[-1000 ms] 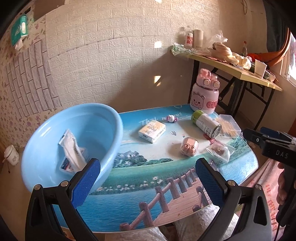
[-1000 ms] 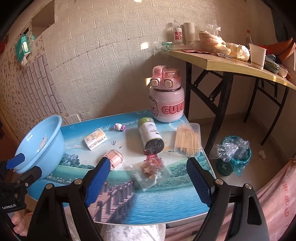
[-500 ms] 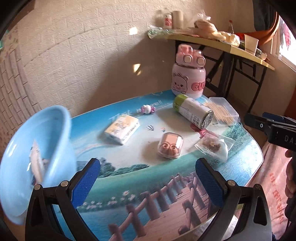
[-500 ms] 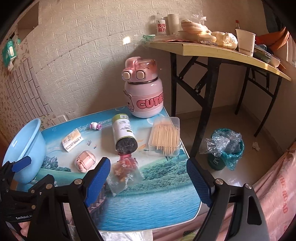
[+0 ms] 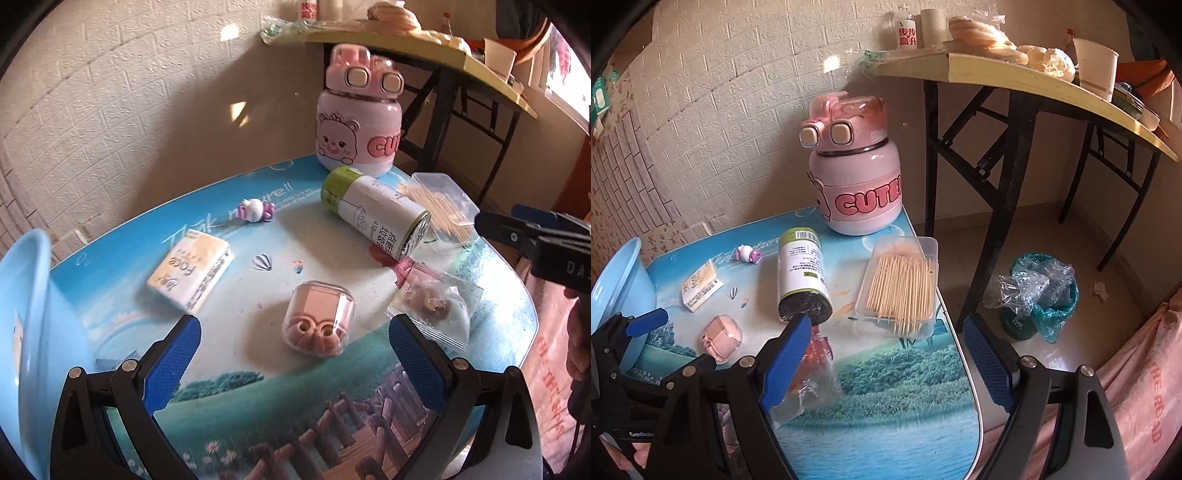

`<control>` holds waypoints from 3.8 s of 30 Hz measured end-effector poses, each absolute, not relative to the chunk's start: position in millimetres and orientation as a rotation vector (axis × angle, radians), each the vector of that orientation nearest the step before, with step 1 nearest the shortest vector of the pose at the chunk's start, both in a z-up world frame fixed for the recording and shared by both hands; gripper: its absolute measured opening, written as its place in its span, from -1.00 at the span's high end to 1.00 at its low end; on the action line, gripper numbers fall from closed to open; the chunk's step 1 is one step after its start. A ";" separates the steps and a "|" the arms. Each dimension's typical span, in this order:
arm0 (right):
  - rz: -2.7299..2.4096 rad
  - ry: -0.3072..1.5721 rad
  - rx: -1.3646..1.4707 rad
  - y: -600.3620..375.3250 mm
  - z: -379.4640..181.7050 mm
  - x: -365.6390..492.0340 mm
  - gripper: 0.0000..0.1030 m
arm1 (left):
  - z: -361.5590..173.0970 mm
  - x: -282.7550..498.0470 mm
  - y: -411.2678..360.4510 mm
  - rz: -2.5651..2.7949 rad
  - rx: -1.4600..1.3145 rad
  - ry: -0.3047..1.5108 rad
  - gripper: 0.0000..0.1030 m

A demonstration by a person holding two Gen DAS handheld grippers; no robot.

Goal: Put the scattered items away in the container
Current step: 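Grasp pink cup-shaped case with left tool while right tool grasps toothpick box, then lift and carry the pink case and toothpick box toward the basin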

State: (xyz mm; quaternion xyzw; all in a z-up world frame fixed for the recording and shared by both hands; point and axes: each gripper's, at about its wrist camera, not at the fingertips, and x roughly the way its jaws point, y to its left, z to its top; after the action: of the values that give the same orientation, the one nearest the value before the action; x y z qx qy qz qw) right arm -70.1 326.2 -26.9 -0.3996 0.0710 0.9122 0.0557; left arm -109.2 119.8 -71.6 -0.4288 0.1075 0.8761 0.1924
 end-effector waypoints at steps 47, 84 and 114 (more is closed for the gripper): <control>2.663 0.166 -1.295 334.8 -73.6 -151.3 -0.38 | -88.0 -122.5 109.7 2.390 -1.243 0.236 0.18; 2.830 0.096 -1.116 256.6 2.5 -21.8 -0.21 | -22.3 -36.8 44.7 2.578 -1.093 0.032 0.18; 2.999 0.015 -1.110 186.2 42.2 7.3 -0.21 | 19.6 -13.2 4.3 2.700 -0.993 -0.024 0.18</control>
State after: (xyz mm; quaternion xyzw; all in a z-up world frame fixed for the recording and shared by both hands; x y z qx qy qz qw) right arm 7.3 186.2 42.2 -0.3469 0.0047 0.9375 -0.0282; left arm -13.2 4.3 19.6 -0.3420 -0.0083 0.9304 0.1319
